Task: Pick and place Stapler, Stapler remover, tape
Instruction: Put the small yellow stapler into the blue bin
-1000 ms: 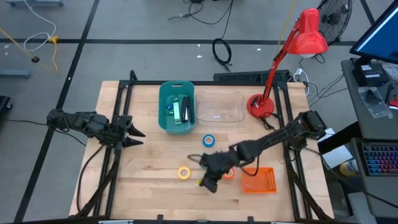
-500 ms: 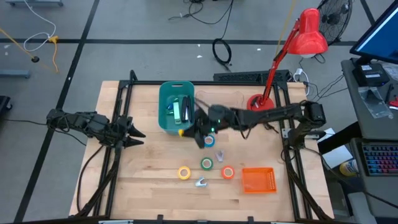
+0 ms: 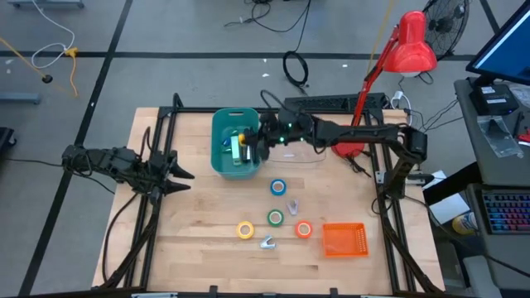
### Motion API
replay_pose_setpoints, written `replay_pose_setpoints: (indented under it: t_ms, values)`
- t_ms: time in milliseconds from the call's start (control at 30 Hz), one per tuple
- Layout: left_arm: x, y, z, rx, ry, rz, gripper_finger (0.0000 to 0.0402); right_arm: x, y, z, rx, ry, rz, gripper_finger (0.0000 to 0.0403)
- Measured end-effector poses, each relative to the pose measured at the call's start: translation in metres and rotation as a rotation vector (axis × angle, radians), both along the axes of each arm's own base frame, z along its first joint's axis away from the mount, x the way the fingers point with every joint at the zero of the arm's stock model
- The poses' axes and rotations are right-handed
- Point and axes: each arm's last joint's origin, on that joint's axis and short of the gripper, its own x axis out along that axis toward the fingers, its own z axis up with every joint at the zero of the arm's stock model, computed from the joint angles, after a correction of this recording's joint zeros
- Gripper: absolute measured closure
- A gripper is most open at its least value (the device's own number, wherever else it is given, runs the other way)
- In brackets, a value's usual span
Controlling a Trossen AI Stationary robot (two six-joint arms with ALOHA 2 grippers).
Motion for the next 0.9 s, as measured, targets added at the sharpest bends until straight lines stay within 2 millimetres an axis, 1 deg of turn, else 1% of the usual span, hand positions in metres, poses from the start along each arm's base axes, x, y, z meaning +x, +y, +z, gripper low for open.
replay_pose_setpoints:
  t_ms: [100, 200, 400, 533, 600, 667, 767, 900]
  values:
    - [0.0, 0.0, 0.0, -0.003, -0.002, 0.016, 0.0222, 0.006, -0.015, 0.0, 0.005, 0.001, -0.032, 0.0364]
    - [0.0, 0.001, 0.0, -0.004, -0.004, 0.026, 0.0222, 0.019, -0.026, 0.0, 0.003, -0.008, -0.046, 0.0364]
    - [0.0, 0.001, 0.0, -0.012, -0.003, 0.026, 0.0222, 0.047, -0.044, -0.008, 0.009, 0.118, -0.004, 0.0364]
    - [0.0, 0.001, 0.0, -0.021, -0.001, 0.027, 0.0222, 0.053, -0.048, -0.012, -0.003, 0.241, 0.019, 0.0364]
    - [0.0, 0.001, 0.0, -0.021, -0.001, 0.028, 0.0222, 0.055, -0.048, -0.019, 0.006, 0.308, 0.031, 0.0364]
    - [0.0, 0.001, 0.0, -0.018, -0.001, 0.028, 0.0222, 0.061, -0.048, -0.027, 0.007, 0.336, 0.043, 0.0364]
    - [0.0, 0.001, 0.0, -0.011, -0.003, 0.027, 0.0222, 0.066, -0.044, -0.038, 0.027, 0.366, 0.079, 0.0364]
    - [0.0, 0.001, 0.0, -0.01, -0.002, 0.03, 0.0222, 0.068, -0.035, -0.049, 0.006, 0.423, 0.128, 0.0364]
